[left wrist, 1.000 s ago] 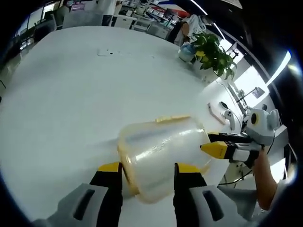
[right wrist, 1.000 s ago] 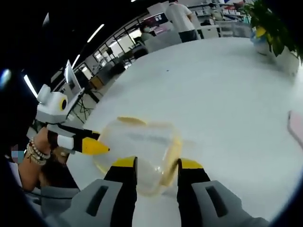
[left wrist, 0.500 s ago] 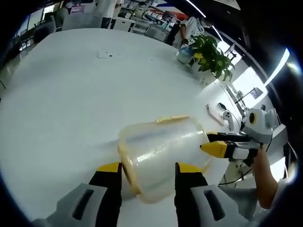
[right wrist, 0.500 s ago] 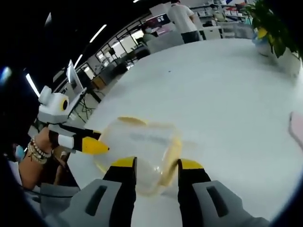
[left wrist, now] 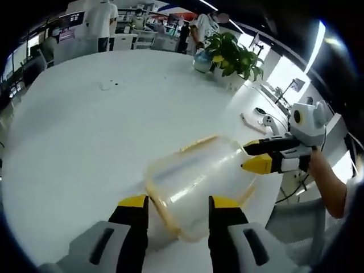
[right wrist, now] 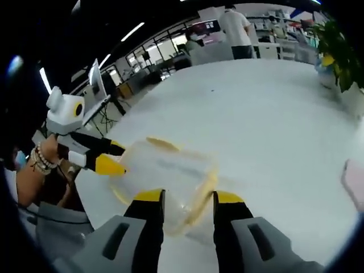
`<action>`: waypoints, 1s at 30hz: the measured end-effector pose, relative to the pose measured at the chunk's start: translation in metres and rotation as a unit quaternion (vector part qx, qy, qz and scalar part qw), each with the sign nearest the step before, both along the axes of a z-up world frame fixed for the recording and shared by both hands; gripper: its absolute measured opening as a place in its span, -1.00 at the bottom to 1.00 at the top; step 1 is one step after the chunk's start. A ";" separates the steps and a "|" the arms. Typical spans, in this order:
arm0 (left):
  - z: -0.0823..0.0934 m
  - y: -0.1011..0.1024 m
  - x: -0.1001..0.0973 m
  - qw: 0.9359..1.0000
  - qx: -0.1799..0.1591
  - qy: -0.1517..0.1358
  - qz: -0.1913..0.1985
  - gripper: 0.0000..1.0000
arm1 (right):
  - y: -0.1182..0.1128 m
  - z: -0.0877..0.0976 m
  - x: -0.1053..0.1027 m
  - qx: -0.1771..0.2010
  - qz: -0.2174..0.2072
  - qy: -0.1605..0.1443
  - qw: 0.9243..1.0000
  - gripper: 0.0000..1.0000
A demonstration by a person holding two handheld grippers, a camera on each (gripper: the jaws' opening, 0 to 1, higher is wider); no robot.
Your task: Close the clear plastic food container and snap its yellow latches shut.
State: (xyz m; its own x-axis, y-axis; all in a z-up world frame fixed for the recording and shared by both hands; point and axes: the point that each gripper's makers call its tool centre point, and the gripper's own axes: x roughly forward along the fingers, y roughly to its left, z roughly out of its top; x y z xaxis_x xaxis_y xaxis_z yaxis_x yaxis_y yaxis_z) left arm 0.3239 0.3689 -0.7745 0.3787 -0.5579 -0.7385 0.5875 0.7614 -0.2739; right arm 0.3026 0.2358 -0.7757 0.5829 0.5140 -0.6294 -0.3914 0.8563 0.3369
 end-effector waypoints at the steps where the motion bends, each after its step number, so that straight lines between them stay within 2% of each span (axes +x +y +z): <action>1: 0.002 0.001 0.001 1.000 -0.001 -0.003 0.001 -0.24 | 0.000 0.000 0.000 -0.001 0.000 -0.001 1.000 -0.45; 9: 0.007 0.001 -0.001 0.999 0.014 -0.026 -0.027 -0.18 | -0.001 0.009 0.002 -0.003 0.005 -0.017 1.000 -0.45; 20: 0.021 -0.004 -0.002 0.997 0.010 -0.050 -0.052 -0.16 | -0.001 0.020 0.006 -0.024 0.024 -0.036 0.999 -0.41; 30: 0.027 -0.012 -0.006 0.991 0.033 -0.073 -0.102 -0.23 | 0.009 0.036 0.014 -0.036 0.049 -0.059 0.996 -0.47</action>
